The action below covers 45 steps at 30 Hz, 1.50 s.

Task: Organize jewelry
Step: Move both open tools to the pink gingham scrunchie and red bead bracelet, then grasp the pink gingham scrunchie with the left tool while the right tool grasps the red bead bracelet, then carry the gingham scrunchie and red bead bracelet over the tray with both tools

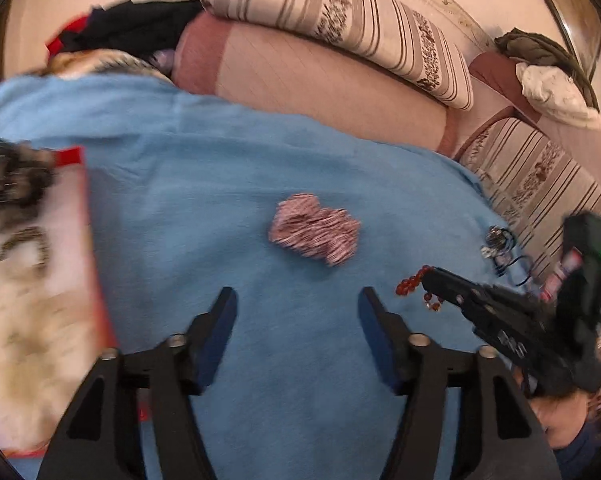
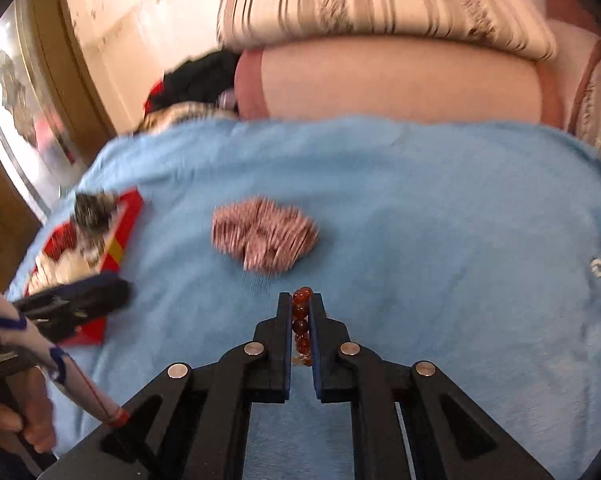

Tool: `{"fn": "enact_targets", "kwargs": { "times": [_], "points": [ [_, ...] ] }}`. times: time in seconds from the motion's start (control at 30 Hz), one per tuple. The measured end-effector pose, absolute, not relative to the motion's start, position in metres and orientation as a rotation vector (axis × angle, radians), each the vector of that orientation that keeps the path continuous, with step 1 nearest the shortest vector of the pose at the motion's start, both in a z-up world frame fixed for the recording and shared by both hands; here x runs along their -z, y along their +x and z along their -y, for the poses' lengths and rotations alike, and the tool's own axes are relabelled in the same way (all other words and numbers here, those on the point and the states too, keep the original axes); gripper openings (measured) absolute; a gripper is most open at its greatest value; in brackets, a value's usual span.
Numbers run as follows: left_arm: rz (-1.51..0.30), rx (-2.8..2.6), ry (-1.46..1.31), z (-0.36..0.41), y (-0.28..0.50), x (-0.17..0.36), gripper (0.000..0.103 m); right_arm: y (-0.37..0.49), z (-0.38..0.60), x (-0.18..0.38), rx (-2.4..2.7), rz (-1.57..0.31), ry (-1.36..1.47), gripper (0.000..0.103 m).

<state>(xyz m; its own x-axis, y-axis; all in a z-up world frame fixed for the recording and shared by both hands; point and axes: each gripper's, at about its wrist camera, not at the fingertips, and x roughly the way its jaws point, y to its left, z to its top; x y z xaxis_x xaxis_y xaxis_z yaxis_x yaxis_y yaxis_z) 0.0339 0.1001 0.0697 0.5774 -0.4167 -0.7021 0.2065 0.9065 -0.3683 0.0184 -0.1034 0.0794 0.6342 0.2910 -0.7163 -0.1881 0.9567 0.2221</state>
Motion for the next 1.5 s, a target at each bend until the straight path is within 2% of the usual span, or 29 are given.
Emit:
{"fn": "enact_targets", "kwargs": {
  "times": [0.17,0.3,0.33,0.37,0.4,0.43,0.93,1.07,1.23,1.5],
  "points": [
    [-0.969,0.329,-0.281,-0.074,0.097,-0.061,0.069,0.022,0.128,-0.086,-0.277,-0.829,0.251,0.008],
    [-1.079,0.27,-0.275,-0.062,0.139,-0.027,0.067,0.025,0.145,-0.085,-0.27,-0.832,0.333,0.008],
    [-1.091,0.266,-0.278,-0.06,0.143,-0.02,0.05,0.026,0.147,-0.085,-0.269,-0.831,0.338,0.008],
    [-1.079,0.245,-0.249,-0.056,0.143,-0.017,0.025,0.027,0.149,-0.084,-0.268,-0.83,0.34,0.008],
    [-1.057,0.234,-0.221,-0.052,0.139,-0.018,0.01,0.028,0.151,-0.084,-0.266,-0.83,0.348,0.008],
    [-1.045,0.242,-0.219,-0.049,0.134,-0.019,0.005,0.027,0.154,-0.083,-0.267,-0.829,0.356,0.008],
    [-0.697,0.225,-0.057,-0.063,-0.062,-0.106,0.007,-0.003,0.12,-0.096,-0.336,-0.784,0.277,0.008],
    [-0.64,0.159,-0.051,-0.082,-0.104,-0.112,0.007,-0.031,0.1,-0.108,-0.356,-0.738,0.207,0.008],
    [-0.604,0.093,-0.044,-0.106,-0.128,-0.106,0.008,-0.082,0.075,-0.116,-0.37,-0.657,0.1,0.008],
    [-0.61,0.126,-0.085,-0.12,-0.132,-0.097,0.008,-0.122,0.068,-0.101,-0.352,-0.679,0.1,0.008]
  ]
}}
